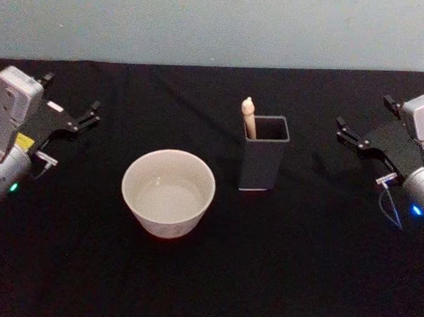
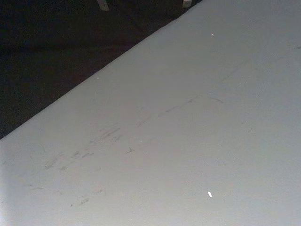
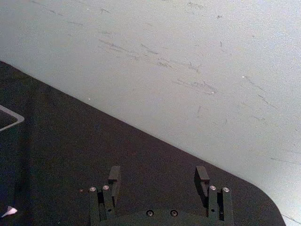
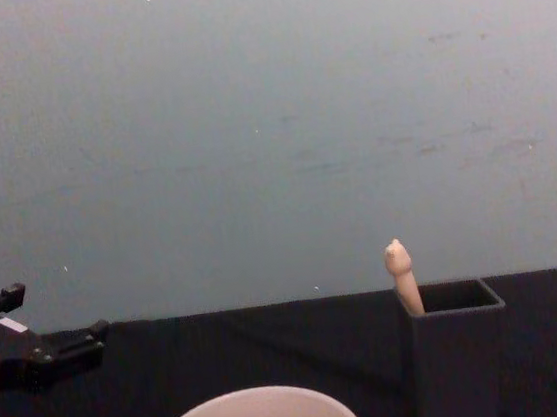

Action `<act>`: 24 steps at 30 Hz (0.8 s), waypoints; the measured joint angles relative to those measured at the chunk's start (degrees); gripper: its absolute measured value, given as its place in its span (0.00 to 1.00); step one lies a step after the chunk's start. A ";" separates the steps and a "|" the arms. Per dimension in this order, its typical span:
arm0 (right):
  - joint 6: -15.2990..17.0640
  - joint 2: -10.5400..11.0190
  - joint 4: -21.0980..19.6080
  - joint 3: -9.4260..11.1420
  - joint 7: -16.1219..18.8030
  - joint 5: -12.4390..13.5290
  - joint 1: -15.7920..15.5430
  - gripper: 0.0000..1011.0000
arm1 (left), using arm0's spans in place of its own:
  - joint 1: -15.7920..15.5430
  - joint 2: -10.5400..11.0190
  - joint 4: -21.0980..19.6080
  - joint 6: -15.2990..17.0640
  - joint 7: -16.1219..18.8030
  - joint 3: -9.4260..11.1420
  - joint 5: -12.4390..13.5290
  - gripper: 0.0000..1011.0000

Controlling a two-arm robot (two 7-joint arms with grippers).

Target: Pick up the stirring spoon with one hand, stir inside the cup, then place it back in its original position.

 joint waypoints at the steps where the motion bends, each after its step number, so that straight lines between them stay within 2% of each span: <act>1: 0.00 0.00 0.00 0.00 0.00 0.00 0.00 0.99 | 0.00 0.00 0.00 0.00 0.00 0.00 0.00 0.99; 19: 0.00 0.00 0.00 0.00 0.00 0.00 0.00 0.99 | 0.00 0.00 0.00 0.00 0.00 0.00 0.00 0.99; 24: 0.19 -0.01 -1.26 1.32 1.82 1.34 -1.00 0.99 | 0.00 0.00 0.00 0.00 0.00 0.00 0.00 0.99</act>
